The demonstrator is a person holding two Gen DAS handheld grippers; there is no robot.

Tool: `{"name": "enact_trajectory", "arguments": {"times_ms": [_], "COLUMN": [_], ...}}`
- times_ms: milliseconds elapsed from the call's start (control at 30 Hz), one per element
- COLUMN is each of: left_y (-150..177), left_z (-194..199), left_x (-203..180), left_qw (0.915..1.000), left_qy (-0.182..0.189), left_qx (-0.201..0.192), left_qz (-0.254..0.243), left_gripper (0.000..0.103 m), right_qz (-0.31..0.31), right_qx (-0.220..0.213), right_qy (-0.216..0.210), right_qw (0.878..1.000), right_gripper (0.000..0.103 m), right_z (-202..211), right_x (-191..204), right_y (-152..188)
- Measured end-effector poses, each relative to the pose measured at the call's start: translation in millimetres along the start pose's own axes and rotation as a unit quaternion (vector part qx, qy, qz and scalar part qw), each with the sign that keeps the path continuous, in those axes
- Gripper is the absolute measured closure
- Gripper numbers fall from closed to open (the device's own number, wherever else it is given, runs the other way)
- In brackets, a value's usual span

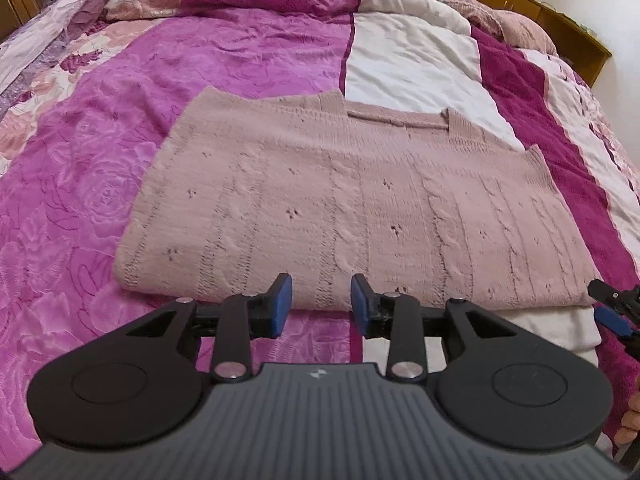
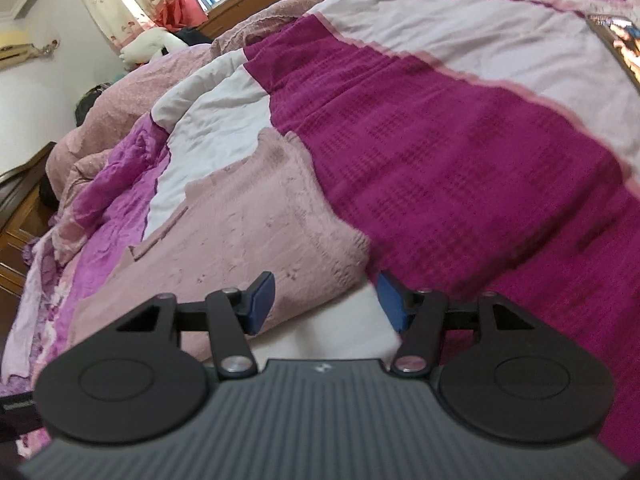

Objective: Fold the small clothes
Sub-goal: 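Open both grippers and move them back over the folded cardigan, then grasp the cardigan sleeve end with the right gripper and lift it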

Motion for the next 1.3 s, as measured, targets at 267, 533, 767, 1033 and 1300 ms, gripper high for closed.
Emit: {"name": "enact_trajectory", "arguments": {"times_ms": [267, 533, 767, 1033, 1300], "left_y": [6, 10, 8, 8, 7], "left_z": [-13, -16, -16, -15, -15], "left_x": [2, 4, 7, 10, 17], "left_qw": [0.9999, 0.9998, 0.9998, 0.9998, 0.9997], "left_qy": [0.001, 0.000, -0.002, -0.004, -0.009], "left_qx": [0.017, 0.022, 0.020, 0.020, 0.018], "left_qz": [0.002, 0.002, 0.006, 0.008, 0.013], "left_gripper": [0.063, 0.063, 0.063, 0.063, 0.063], "right_qz": [0.003, -0.033, -0.038, -0.045, -0.059], "right_qx": [-0.002, 0.001, -0.010, -0.022, -0.017], "right_qy": [-0.006, -0.049, -0.056, -0.082, -0.085], "right_qw": [1.000, 0.998, 0.998, 0.995, 0.995], "right_gripper": [0.043, 0.043, 0.043, 0.071, 0.069], "right_z": [-11, -24, -33, -33, -40], "right_x": [10, 16, 21, 27, 29], "right_y": [8, 5, 2, -4, -6]}}
Point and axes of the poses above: each gripper's, at about its wrist camera, not at the fingertips, and z roughly against the way its jaws point, x to its left, y to its underside, the point moved 9 cm from there along -z, roughly the way its jaws point, and after that the axes turned 6 degrees about x, right-handed, at the moved point
